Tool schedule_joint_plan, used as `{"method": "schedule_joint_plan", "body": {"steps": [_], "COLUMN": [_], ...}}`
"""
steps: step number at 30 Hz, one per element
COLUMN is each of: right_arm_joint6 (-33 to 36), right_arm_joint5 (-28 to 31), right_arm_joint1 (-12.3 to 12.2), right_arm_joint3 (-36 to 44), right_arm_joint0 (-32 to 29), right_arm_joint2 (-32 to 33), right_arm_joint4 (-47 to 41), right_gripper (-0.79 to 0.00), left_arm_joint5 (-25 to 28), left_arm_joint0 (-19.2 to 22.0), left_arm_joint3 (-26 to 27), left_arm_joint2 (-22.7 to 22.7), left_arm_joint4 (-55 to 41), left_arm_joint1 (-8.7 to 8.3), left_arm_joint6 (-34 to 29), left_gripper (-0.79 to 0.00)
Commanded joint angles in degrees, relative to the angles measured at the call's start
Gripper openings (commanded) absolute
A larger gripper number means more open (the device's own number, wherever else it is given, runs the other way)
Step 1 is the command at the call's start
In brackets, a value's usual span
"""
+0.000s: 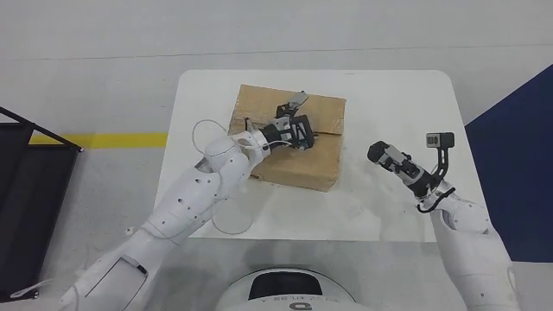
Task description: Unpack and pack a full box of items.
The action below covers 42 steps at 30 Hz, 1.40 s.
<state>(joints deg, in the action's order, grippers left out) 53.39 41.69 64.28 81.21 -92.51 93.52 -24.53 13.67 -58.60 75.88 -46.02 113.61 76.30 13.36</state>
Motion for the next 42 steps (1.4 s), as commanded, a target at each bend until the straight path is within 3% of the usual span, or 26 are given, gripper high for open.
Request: {"method": "schedule_joint_plan", "body": {"steps": [1, 7, 11, 17, 21, 25, 35, 42], "right_arm_joint6": [0.8, 2.5, 5.2, 10.4, 13.8, 15.9, 19.8, 20.7], "right_arm_joint5": [0.2, -1.0, 0.3, -3.2, -6.5, -11.4, -20.1, -22.4], "right_arm_joint1": [-0.1, -0.5, -0.8, -1.3, -1.6, -1.8, -1.7, -1.7], "right_arm_joint3": [-0.3, -0.5, 0.5, 1.2, 1.5, -0.1, -6.3, -9.2], "right_arm_joint0": [0.4, 2.2, 3.5, 9.2, 12.9, 17.1, 25.5, 28.0], "right_arm_joint2": [-0.1, -0.3, -0.4, -2.0, -3.8, -6.0, -11.6, -13.8], "right_arm_joint4": [-0.3, -0.1, -1.0, -0.8, 0.2, 0.6, 1.5, 1.4], "right_gripper": [0.000, 0.000, 0.000, 0.000, 0.000, 0.000, 0.000, 0.000], "left_arm_joint5": [-1.2, -3.2, -1.0, 5.9, 6.5, 6.4, 3.9, -1.4], "left_arm_joint0": [0.7, 1.5, 0.7, -2.6, -7.0, -10.5, -10.5, -8.7], "left_arm_joint3": [-1.0, -1.6, 1.0, 9.9, 16.4, 19.2, 11.7, 4.5], "left_arm_joint2": [1.3, 4.1, 1.9, -9.4, -18.6, -25.4, -30.5, -29.7], "left_arm_joint4": [0.0, -1.6, -9.2, -21.9, -25.2, -26.2, -26.7, -23.7], "left_arm_joint1": [0.62, 2.26, 2.51, 0.53, -1.20, -2.37, -3.10, -2.89], "left_arm_joint6": [-0.4, -1.3, -2.1, -5.3, -5.6, -5.7, -6.5, -4.8], "left_gripper": [0.000, 0.000, 0.000, 0.000, 0.000, 0.000, 0.000, 0.000]}}
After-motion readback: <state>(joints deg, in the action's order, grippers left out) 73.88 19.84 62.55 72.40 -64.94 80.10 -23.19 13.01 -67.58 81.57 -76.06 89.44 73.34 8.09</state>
